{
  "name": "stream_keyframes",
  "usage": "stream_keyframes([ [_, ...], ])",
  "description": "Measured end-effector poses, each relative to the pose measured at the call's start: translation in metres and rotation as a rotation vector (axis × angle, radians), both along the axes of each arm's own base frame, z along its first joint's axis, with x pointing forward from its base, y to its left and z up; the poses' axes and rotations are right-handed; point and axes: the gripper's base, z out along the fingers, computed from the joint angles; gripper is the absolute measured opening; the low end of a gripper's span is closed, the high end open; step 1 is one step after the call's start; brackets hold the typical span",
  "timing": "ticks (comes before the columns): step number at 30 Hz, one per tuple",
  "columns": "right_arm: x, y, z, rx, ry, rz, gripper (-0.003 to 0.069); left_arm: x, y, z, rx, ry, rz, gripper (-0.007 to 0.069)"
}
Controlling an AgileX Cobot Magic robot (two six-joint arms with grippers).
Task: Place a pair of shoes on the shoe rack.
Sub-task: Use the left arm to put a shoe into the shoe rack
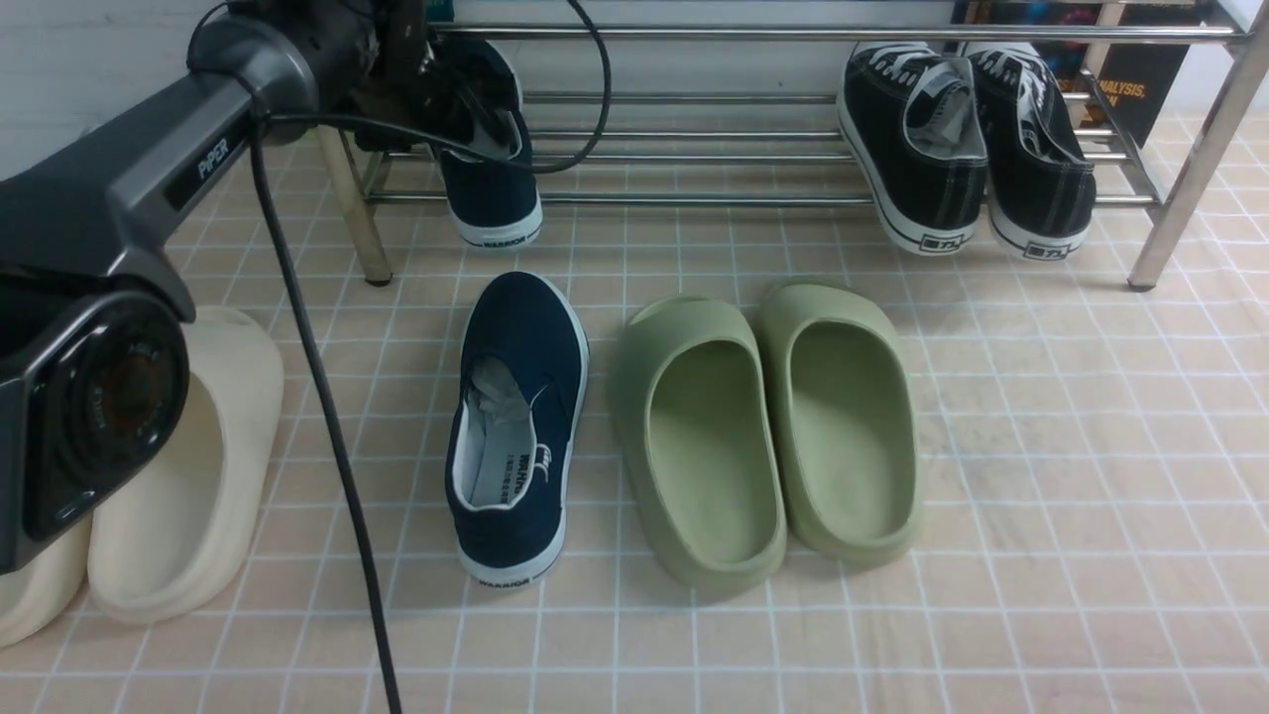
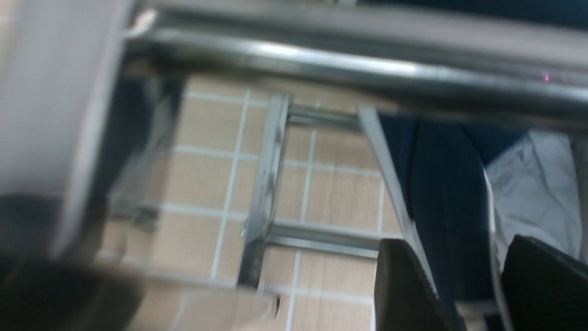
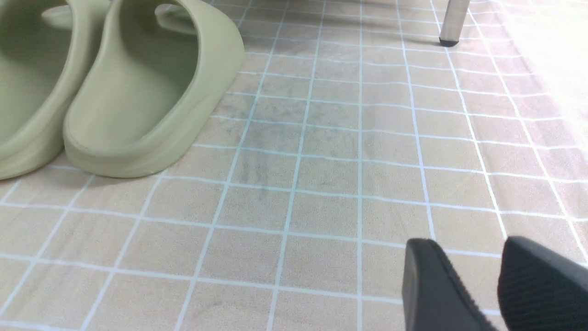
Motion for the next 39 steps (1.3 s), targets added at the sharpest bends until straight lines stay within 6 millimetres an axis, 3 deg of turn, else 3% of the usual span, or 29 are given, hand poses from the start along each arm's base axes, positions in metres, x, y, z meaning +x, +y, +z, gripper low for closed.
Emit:
stream_keyframes([
  [7, 0.0, 0.0, 0.0, 0.0, 0.0, 0.0, 0.0237, -0.03, -0.006, 0.052, 0.074, -0.006, -0.068, 0.0184],
  [10, 0.0, 0.0, 0.0, 0.0, 0.0, 0.0, 0.0237, -0.043, -0.023, 0.072, 0.101, -0.042, -0.137, 0.0106],
  [12, 0.0, 0.0, 0.0, 0.0, 0.0, 0.0, 0.0237, -0.051, -0.039, 0.073, 0.101, -0.034, -0.182, 0.0061],
  [14, 0.0, 0.0, 0.0, 0.0, 0.0, 0.0, 0.0237, -0.054, -0.052, 0.069, 0.105, -0.014, -0.215, 0.0036],
  [18, 0.0, 0.0, 0.0, 0.0, 0.0, 0.0, 0.0237, -0.05, -0.089, 0.024, 0.171, 0.063, -0.318, 0.0008],
  [22, 0.0, 0.0, 0.0, 0.0, 0.0, 0.0, 0.0237, -0.037, -0.093, -0.021, 0.239, 0.128, -0.299, 0.0008],
  [24, 0.0, 0.0, 0.0, 0.0, 0.0, 0.0, 0.0237, -0.032, -0.088, -0.031, 0.257, 0.136, -0.257, 0.0008],
  [34, 0.0, 0.0, 0.0, 0.0, 0.0, 0.0, 0.0237, -0.025, -0.076, -0.029, 0.266, 0.086, -0.131, 0.001],
  [39, 0.0, 0.0, 0.0, 0.0, 0.0, 0.0, 0.0237, -0.032, -0.077, -0.014, 0.232, 0.087, -0.147, 0.001],
])
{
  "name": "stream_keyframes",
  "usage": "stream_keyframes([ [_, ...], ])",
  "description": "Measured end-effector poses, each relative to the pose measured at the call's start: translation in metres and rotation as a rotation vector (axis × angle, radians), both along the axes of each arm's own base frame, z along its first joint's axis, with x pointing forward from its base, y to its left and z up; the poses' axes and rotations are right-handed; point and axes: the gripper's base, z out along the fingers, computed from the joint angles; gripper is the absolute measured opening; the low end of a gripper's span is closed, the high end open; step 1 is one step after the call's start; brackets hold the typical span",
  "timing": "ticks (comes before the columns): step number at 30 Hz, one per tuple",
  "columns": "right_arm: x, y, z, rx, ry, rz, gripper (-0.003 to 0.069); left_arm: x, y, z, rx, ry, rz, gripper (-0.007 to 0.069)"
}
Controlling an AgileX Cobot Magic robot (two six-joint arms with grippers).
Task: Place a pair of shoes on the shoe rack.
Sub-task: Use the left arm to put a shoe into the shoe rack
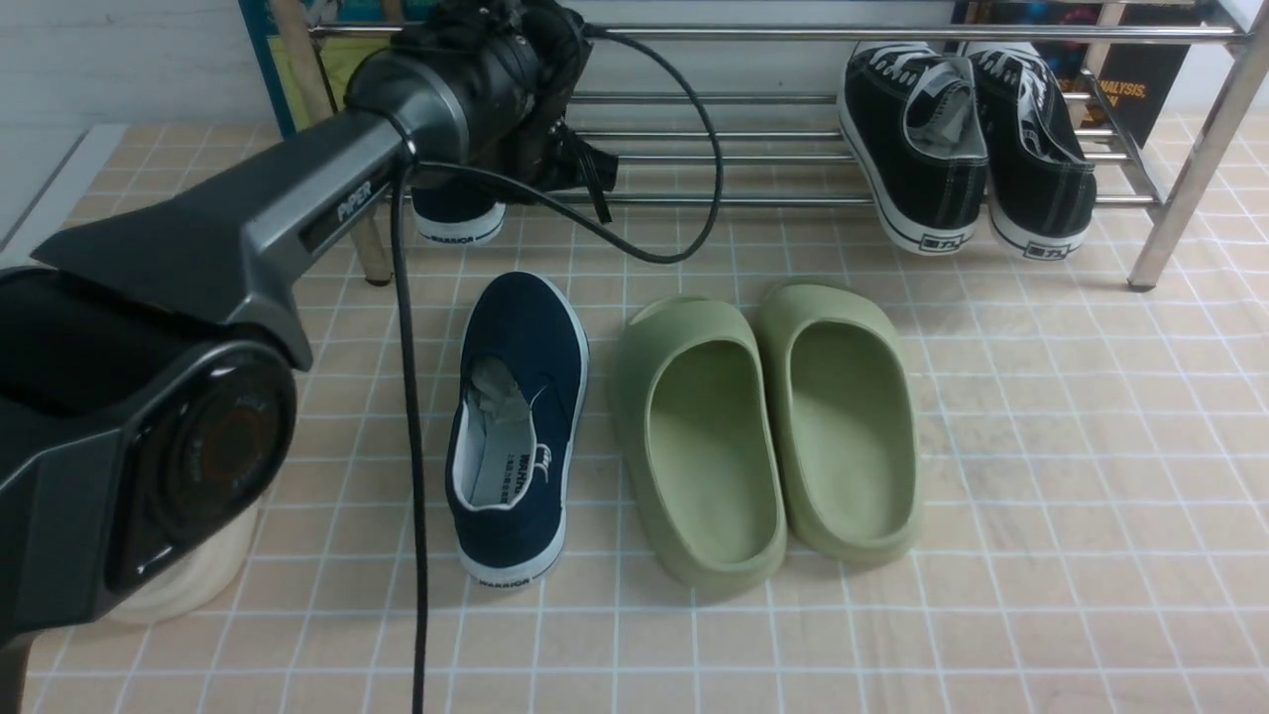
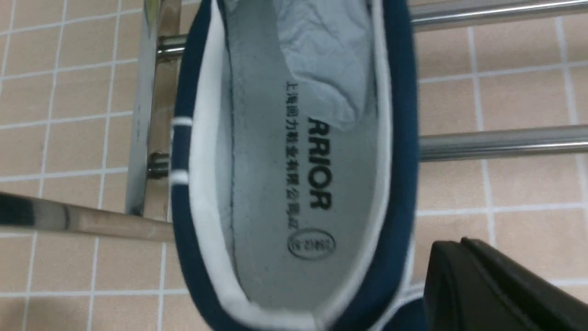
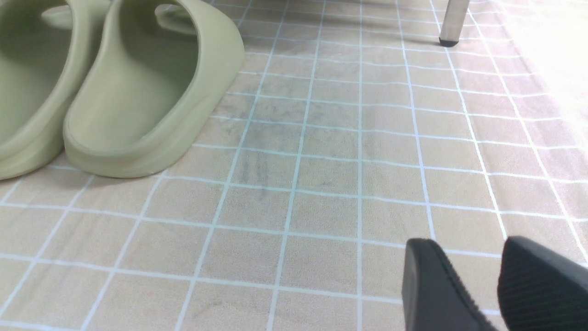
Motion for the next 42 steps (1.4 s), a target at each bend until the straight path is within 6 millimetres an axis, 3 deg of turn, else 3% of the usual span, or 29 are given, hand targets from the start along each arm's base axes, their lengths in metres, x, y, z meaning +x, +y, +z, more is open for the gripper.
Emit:
stream_keyframes([
  [4, 0.0, 0.0, 0.0, 0.0, 0.0, 0.0, 0.0237, -0.014, 0.003, 0.024, 0.028, 0.037, -0.042, 0.001],
  [7, 0.0, 0.0, 0.0, 0.0, 0.0, 0.0, 0.0237, -0.021, 0.009, 0.031, 0.106, 0.095, -0.075, 0.001],
  [10, 0.0, 0.0, 0.0, 0.0, 0.0, 0.0, 0.0237, -0.026, 0.021, 0.025, 0.159, 0.21, -0.084, 0.0012],
  [15, 0.0, 0.0, 0.0, 0.0, 0.0, 0.0, 0.0237, -0.019, 0.039, 0.01, 0.084, 0.31, -0.07, 0.0013],
  [20, 0.0, 0.0, 0.0, 0.0, 0.0, 0.0, 0.0237, -0.005, 0.059, -0.002, -0.003, 0.3, -0.015, 0.0015],
  [34, 0.0, 0.0, 0.0, -0.001, 0.0, 0.0, 0.0237, 0.01, 0.062, 0.006, -0.064, 0.127, 0.033, 0.0022],
  [39, 0.0, 0.0, 0.0, -0.001, 0.0, 0.0, 0.0237, 0.0, 0.069, 0.008, 0.035, 0.227, 0.022, 0.0023],
  [42, 0.0, 0.0, 0.0, -0.001, 0.0, 0.0, 0.0237, -0.011, 0.073, 0.02, 0.081, 0.282, 0.007, 0.0022],
])
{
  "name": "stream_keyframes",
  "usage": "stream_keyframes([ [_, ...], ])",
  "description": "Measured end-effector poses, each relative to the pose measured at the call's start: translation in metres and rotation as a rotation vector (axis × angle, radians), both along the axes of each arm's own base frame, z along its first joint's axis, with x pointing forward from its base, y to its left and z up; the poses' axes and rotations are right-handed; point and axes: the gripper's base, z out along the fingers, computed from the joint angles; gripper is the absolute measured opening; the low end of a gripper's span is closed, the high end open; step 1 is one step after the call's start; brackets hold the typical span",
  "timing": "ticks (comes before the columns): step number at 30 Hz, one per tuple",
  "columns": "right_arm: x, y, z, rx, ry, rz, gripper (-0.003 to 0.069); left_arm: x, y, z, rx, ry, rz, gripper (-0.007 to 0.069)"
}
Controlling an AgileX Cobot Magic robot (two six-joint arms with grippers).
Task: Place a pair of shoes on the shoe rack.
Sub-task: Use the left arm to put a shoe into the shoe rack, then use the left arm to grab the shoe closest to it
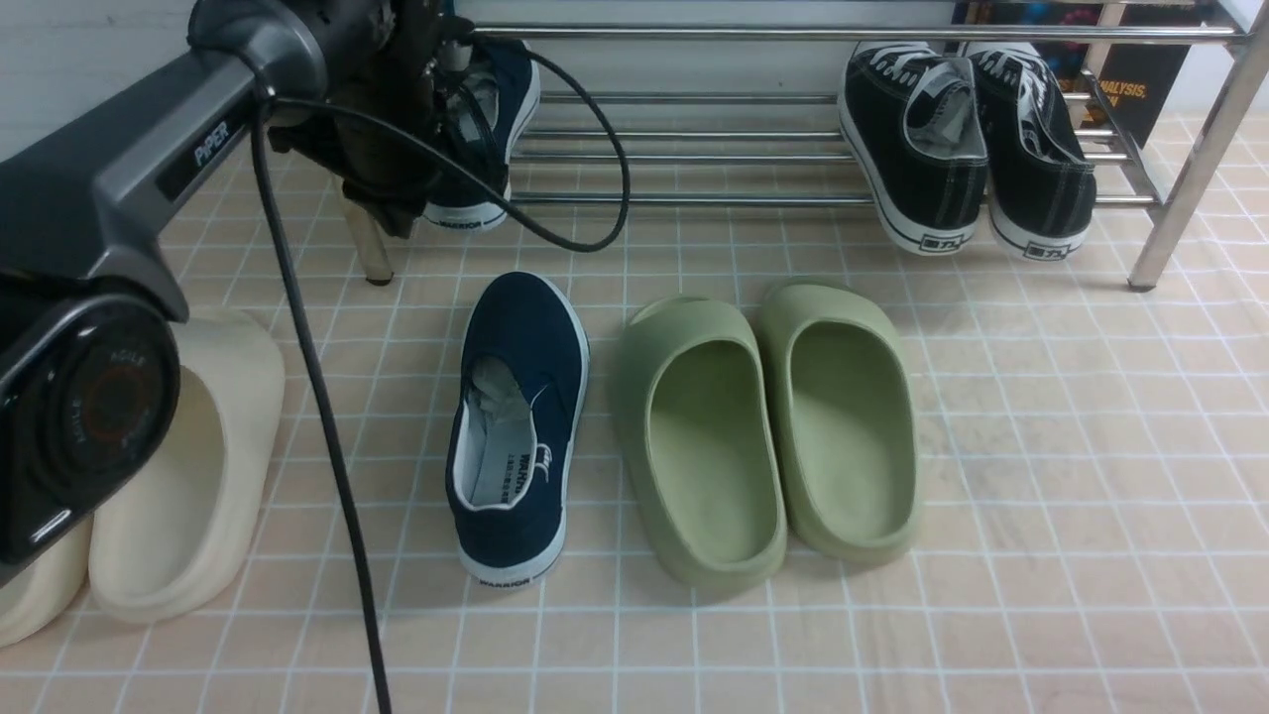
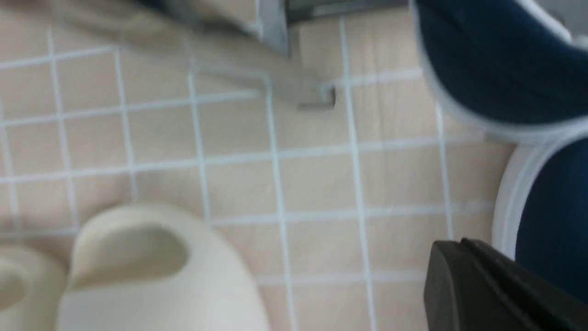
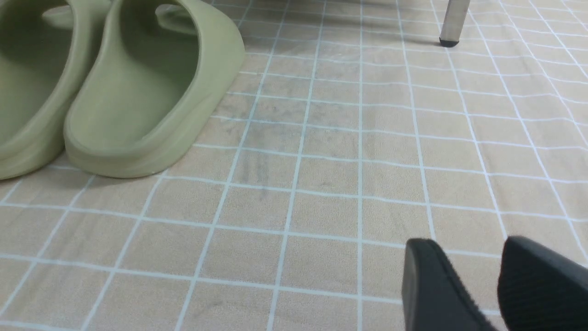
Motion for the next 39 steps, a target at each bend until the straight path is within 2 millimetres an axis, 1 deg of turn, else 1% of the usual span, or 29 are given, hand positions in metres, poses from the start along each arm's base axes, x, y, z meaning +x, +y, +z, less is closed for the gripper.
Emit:
stream_keyframes([
  [1, 0.0, 0.0, 0.0, 0.0, 0.0, 0.0, 0.0237, -0.007, 0.002, 0.014, 0.0, -0.002, -0.006, 0.0022],
  [2, 0.0, 0.0, 0.0, 0.0, 0.0, 0.0, 0.0237, -0.007, 0.002, 0.014, 0.0, 0.001, -0.007, 0.0022],
  [3, 0.0, 0.0, 0.0, 0.0, 0.0, 0.0, 0.0237, -0.014, 0.003, 0.029, -0.017, -0.013, -0.017, 0.0022],
  [6, 0.0, 0.0, 0.0, 0.0, 0.0, 0.0, 0.0237, -0.032, 0.002, 0.064, -0.093, -0.06, -0.061, 0.0027],
  [8, 0.0, 0.0, 0.0, 0.0, 0.0, 0.0, 0.0237, -0.046, -0.001, 0.084, -0.156, -0.079, -0.112, 0.0031],
  [10, 0.0, 0.0, 0.0, 0.0, 0.0, 0.0, 0.0237, -0.061, -0.003, 0.096, -0.215, -0.076, -0.163, 0.0034],
  [11, 0.0, 0.0, 0.0, 0.0, 0.0, 0.0, 0.0237, -0.067, -0.004, 0.098, -0.238, -0.061, -0.189, 0.0034],
  [13, 0.0, 0.0, 0.0, 0.0, 0.0, 0.0, 0.0238, -0.083, -0.007, 0.092, -0.286, -0.003, -0.236, 0.0036],
  [15, 0.0, 0.0, 0.0, 0.0, 0.0, 0.0, 0.0238, -0.095, -0.008, 0.078, -0.312, 0.064, -0.256, 0.0037],
  [16, 0.0, 0.0, 0.0, 0.0, 0.0, 0.0, 0.0238, -0.101, -0.008, 0.067, -0.327, 0.102, -0.257, 0.0038],
  [17, 0.0, 0.0, 0.0, 0.0, 0.0, 0.0, 0.0238, -0.108, -0.008, 0.051, -0.345, 0.144, -0.251, 0.0039],
  [19, 0.0, 0.0, 0.0, 0.0, 0.0, 0.0, 0.0238, -0.117, -0.006, 0.027, -0.353, 0.196, -0.237, 0.0039],
  [20, 0.0, 0.0, 0.0, 0.0, 0.0, 0.0, 0.0238, -0.121, -0.005, 0.013, -0.35, 0.23, -0.231, 0.004],
  [21, 0.0, 0.0, 0.0, 0.0, 0.0, 0.0, 0.0238, -0.128, -0.003, -0.008, -0.337, 0.281, -0.221, 0.004],
  [22, 0.0, 0.0, 0.0, 0.0, 0.0, 0.0, 0.0238, -0.128, -0.003, -0.008, -0.338, 0.279, -0.221, 0.004],
  [23, 0.0, 0.0, 0.0, 0.0, 0.0, 0.0, 0.0238, -0.133, 0.0, -0.023, -0.317, 0.316, -0.217, 0.0041],
  [24, 0.0, 0.0, 0.0, 0.0, 0.0, 0.0, 0.0238, -0.136, 0.001, -0.029, -0.303, 0.332, -0.216, 0.0041],
  [28, 0.0, 0.0, 0.0, 0.0, 0.0, 0.0, 0.0238, -0.135, 0.004, -0.036, -0.269, 0.336, -0.223, 0.0045],
  [33, 0.0, 0.0, 0.0, 0.0, 0.0, 0.0, 0.0238, -0.126, 0.002, -0.043, -0.279, 0.276, -0.204, 0.0078],
  [35, 0.0, 0.0, 0.0, 0.0, 0.0, 0.0, 0.0238, -0.122, 0.0, -0.046, -0.293, 0.255, -0.198, 0.0118],
  [38, 0.0, 0.0, 0.0, 0.0, 0.0, 0.0, 0.0238, -0.119, -0.002, -0.051, -0.319, 0.25, -0.188, 0.0227],
  [39, 0.0, 0.0, 0.0, 0.0, 0.0, 0.0, 0.0238, -0.119, -0.002, -0.051, -0.32, 0.248, -0.188, 0.0227],
])
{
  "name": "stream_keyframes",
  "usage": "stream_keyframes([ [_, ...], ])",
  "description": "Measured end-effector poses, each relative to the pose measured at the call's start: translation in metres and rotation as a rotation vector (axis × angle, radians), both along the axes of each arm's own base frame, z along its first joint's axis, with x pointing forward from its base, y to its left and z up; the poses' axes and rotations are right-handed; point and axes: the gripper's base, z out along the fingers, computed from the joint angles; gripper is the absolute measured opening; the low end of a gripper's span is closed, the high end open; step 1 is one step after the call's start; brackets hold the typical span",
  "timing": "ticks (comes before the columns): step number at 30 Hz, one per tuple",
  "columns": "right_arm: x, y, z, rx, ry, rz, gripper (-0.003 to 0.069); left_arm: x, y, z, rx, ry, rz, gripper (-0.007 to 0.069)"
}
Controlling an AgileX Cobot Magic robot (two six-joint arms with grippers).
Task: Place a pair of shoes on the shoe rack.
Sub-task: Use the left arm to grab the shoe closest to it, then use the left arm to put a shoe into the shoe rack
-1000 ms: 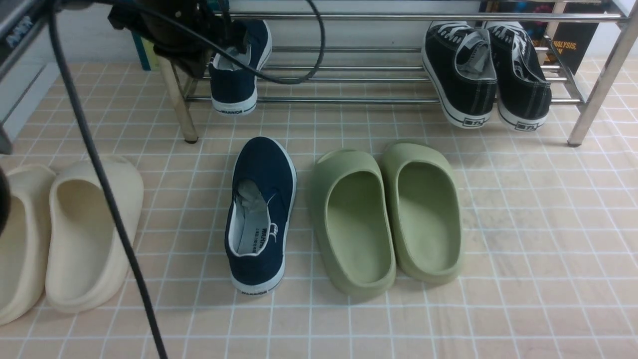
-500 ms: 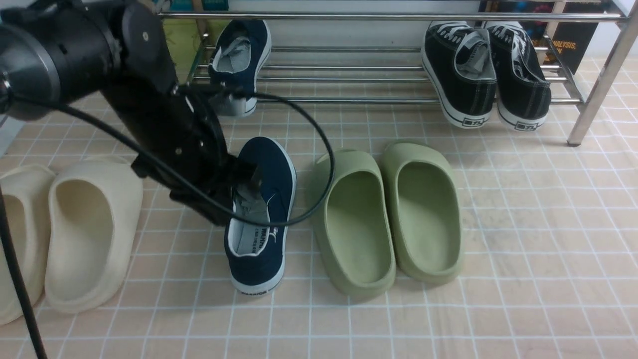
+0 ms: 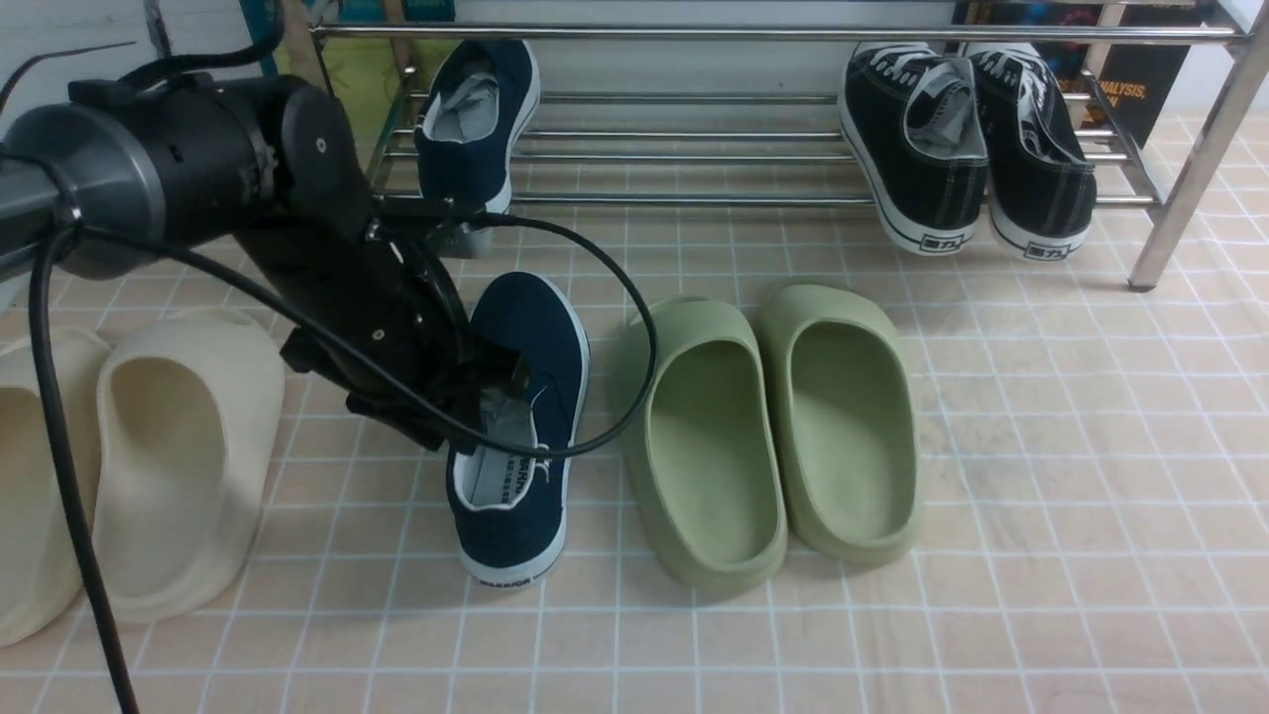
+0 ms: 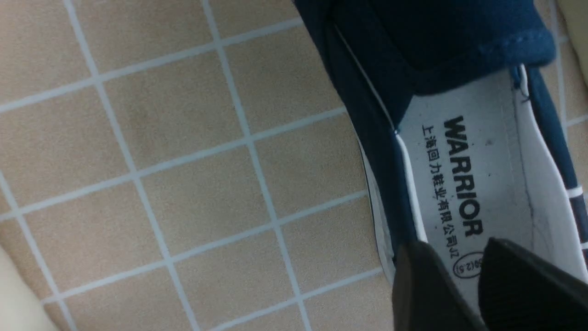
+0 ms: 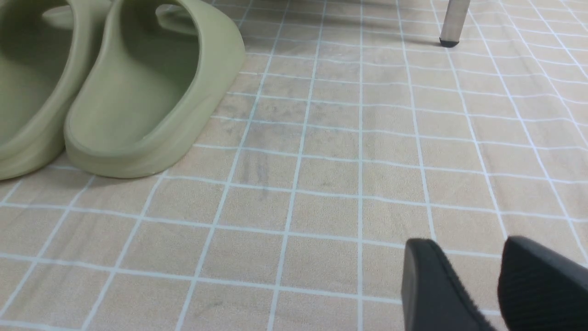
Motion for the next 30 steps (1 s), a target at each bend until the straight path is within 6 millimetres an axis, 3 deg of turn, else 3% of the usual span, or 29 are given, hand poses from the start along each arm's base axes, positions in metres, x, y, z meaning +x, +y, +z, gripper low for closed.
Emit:
stream_keyframes([
  [3, 0.0, 0.0, 0.0, 0.0, 0.001, 0.0, 0.0238, 0.002, -0.001, -0.007, -0.001, 0.016, 0.003, 0.0359],
  [7, 0.0, 0.0, 0.0, 0.0, 0.001, 0.0, 0.0238, 0.005, -0.002, -0.017, 0.006, 0.038, 0.004, 0.0391],
  [10, 0.0, 0.0, 0.0, 0.0, 0.001, 0.0, 0.0238, 0.008, -0.003, -0.027, 0.014, 0.062, 0.005, 0.0316],
  [14, 0.0, 0.0, 0.0, 0.0, 0.001, 0.0, 0.0238, 0.01, -0.004, -0.037, 0.018, 0.078, 0.007, 0.0079],
  [17, 0.0, 0.0, 0.0, 0.0, 0.001, 0.0, 0.0238, 0.01, -0.004, -0.037, 0.018, 0.077, 0.004, 0.004],
  [22, 0.0, 0.0, 0.0, 0.0, 0.001, 0.0, 0.0238, 0.009, -0.003, -0.017, 0.024, 0.061, -0.041, 0.003],
  [23, 0.0, 0.0, 0.0, 0.0, 0.001, 0.0, 0.0238, 0.007, -0.003, 0.002, 0.019, 0.049, -0.062, 0.0031],
  [27, 0.0, 0.0, 0.0, 0.0, 0.001, 0.0, 0.0239, 0.008, -0.008, 0.038, -0.039, 0.017, -0.071, 0.0031],
  [30, 0.0, 0.0, 0.0, 0.001, 0.001, 0.0, 0.0239, 0.011, -0.015, 0.049, -0.091, -0.006, -0.072, 0.0029],
])
